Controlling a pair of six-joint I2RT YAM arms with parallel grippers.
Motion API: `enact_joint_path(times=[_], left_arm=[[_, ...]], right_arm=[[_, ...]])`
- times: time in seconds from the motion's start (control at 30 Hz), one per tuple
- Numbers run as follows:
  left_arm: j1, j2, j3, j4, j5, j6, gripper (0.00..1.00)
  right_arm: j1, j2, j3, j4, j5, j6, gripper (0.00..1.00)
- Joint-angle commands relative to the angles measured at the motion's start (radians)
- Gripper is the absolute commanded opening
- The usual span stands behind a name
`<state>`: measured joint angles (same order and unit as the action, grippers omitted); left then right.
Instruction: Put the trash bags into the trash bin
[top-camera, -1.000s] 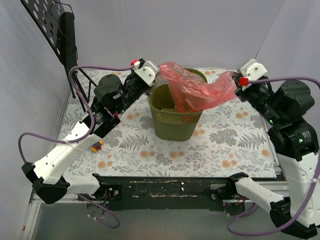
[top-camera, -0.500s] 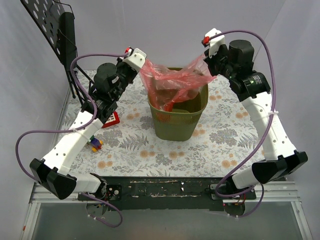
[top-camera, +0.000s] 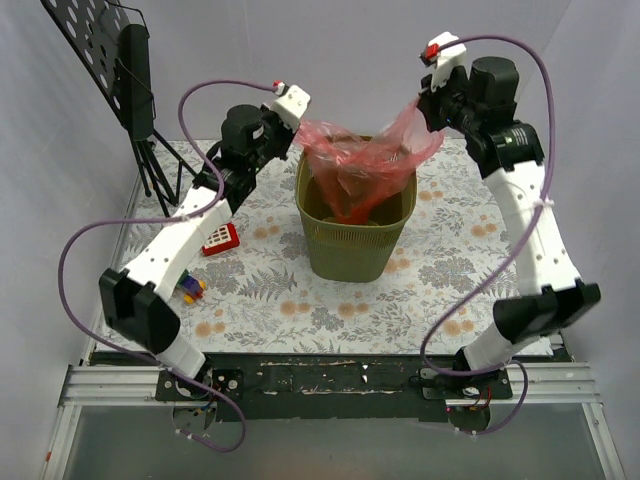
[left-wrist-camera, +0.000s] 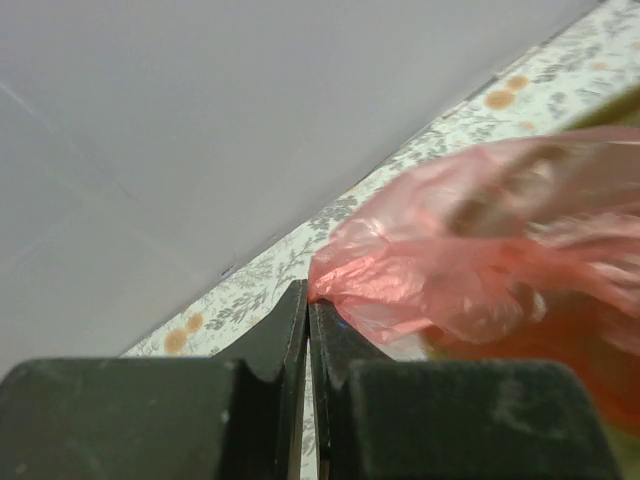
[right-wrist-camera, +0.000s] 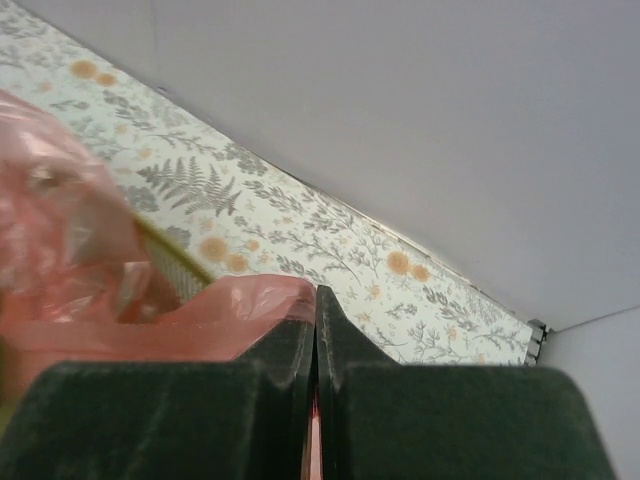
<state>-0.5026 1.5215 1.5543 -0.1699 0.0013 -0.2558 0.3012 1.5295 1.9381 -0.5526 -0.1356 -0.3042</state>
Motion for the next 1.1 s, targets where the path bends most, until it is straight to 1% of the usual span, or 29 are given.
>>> enact_joint_path(times=[0.0,0.07,0.13,0.2,0.27,0.3,0.4,0.47,0.53,0.6,0.67,0.77,0.87,1.0,1.07], left_arm=[[0.12,0.136,0.18,-0.066,-0.046,-0.164,0.0],[0.185,0.236,0.297,-0.176,-0.002,-0.262,0.0],[0.246,0.326,0.451,-0.303,0.112,-0.368,0.0],[0.298,0.391,0.513,-0.391,0.28,-0.457,0.0],[0.328,0.373,0.463,-0.387,0.423,-0.503,0.0],[0.334,0.346,0.416,-0.373,0.519,-0.513,0.0],[0.338,0.29,0.324,-0.385,0.721,-0.513,0.0],[0.34,0.266,0.284,-0.414,0.826,-0.522,0.0],[0.345,0.226,0.227,-0.396,0.893,-0.552,0.0],[0.349,0.191,0.185,-0.344,0.904,-0.595,0.0],[0.352,0.18,0.193,-0.335,0.925,-0.608,0.0],[0.354,0.178,0.231,-0.384,0.951,-0.606,0.0],[0.36,0.143,0.211,-0.399,0.947,-0.597,0.0],[0.36,0.118,0.199,-0.454,0.913,-0.563,0.0],[0.36,0.106,0.182,-0.459,0.887,-0.574,0.0]], right_arm=[[-0.114,0.179,0.129,-0.013,-0.047,0.089,0.01],[-0.14,0.256,0.192,-0.053,-0.079,0.099,0.01],[-0.158,0.325,0.248,-0.096,-0.102,0.122,0.01],[-0.168,0.36,0.266,-0.124,-0.13,0.138,0.01],[-0.168,0.368,0.254,-0.148,-0.162,0.14,0.01],[-0.168,0.366,0.233,-0.162,-0.173,0.139,0.01],[-0.169,0.339,0.168,-0.193,-0.223,0.122,0.01],[-0.171,0.304,0.139,-0.219,-0.24,0.108,0.01],[-0.18,0.265,0.105,-0.207,-0.231,0.117,0.01],[-0.192,0.23,0.087,-0.187,-0.226,0.135,0.01],[-0.2,0.207,0.097,-0.19,-0.22,0.142,0.01],[-0.211,0.21,0.145,-0.274,-0.214,0.122,0.01],[-0.246,0.202,0.163,-0.339,-0.228,0.126,0.01],[-0.286,0.187,0.144,-0.38,-0.248,0.142,0.01],[-0.29,0.17,0.11,-0.383,-0.26,0.149,0.01]])
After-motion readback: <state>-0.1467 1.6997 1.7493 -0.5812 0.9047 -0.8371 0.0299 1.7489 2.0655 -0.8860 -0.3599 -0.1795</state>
